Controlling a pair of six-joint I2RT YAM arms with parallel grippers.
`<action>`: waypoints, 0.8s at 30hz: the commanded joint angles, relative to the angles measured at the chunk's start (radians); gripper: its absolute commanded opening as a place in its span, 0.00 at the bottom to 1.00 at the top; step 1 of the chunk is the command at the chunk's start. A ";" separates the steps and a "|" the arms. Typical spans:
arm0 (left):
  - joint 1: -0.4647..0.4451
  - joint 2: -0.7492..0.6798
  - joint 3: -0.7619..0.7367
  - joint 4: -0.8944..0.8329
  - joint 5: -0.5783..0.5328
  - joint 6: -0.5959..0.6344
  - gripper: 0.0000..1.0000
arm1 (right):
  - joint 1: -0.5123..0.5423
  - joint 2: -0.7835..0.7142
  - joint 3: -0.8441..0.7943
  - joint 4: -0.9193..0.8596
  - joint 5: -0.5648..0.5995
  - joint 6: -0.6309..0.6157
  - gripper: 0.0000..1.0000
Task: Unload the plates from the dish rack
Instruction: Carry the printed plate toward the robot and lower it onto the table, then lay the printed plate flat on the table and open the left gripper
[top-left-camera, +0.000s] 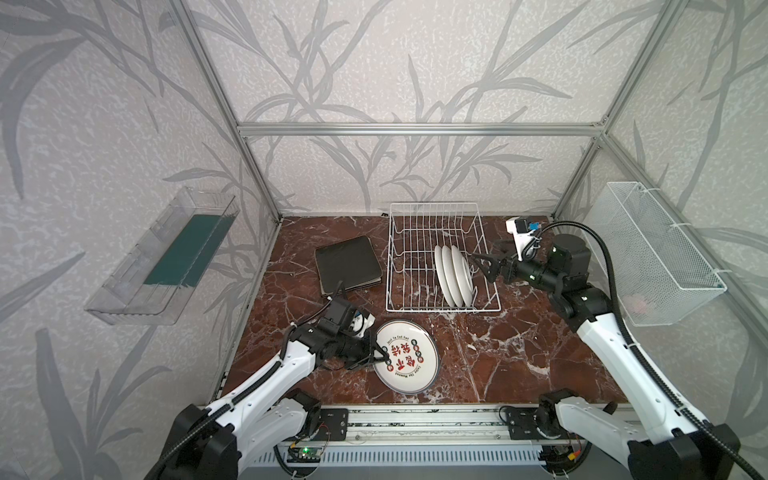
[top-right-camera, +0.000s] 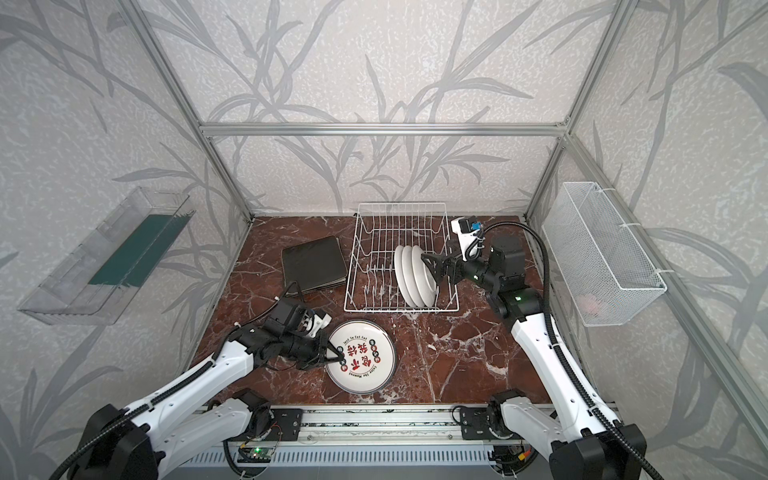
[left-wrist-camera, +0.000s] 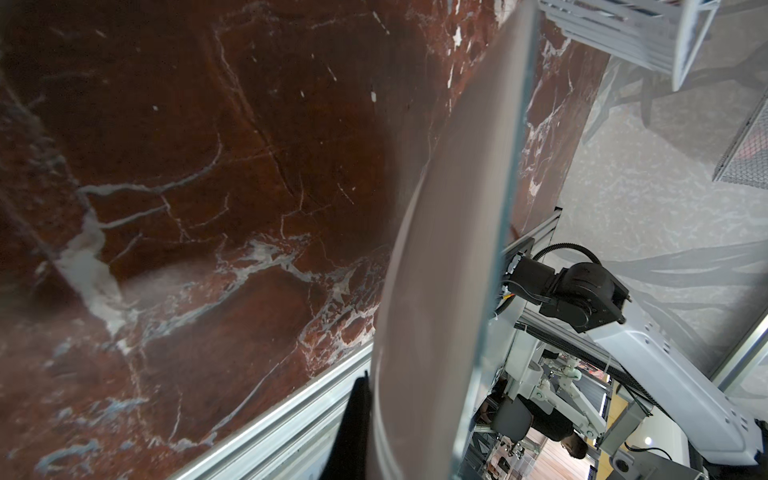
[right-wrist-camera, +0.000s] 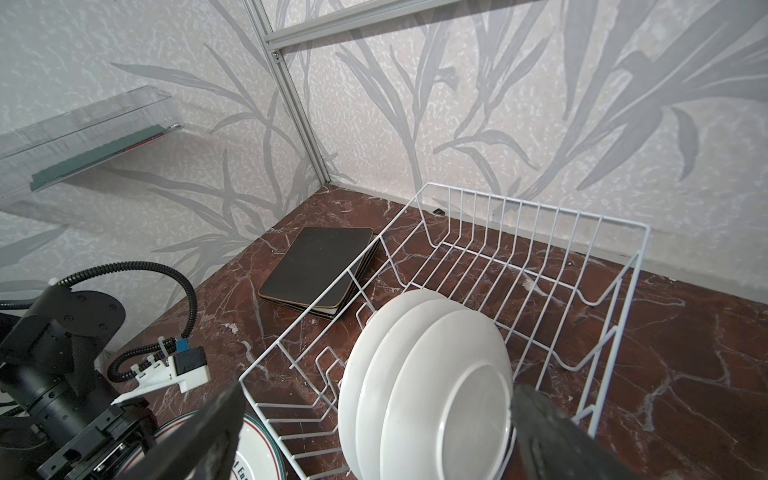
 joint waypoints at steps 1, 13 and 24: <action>-0.011 0.040 -0.011 0.151 0.012 -0.027 0.00 | 0.004 -0.003 -0.002 -0.004 0.004 -0.016 0.99; -0.012 0.254 0.002 0.295 0.068 0.025 0.02 | 0.012 0.041 0.002 0.025 -0.011 -0.005 0.99; -0.022 0.328 0.022 0.280 0.064 0.037 0.40 | 0.015 0.053 -0.003 0.028 -0.002 -0.003 0.99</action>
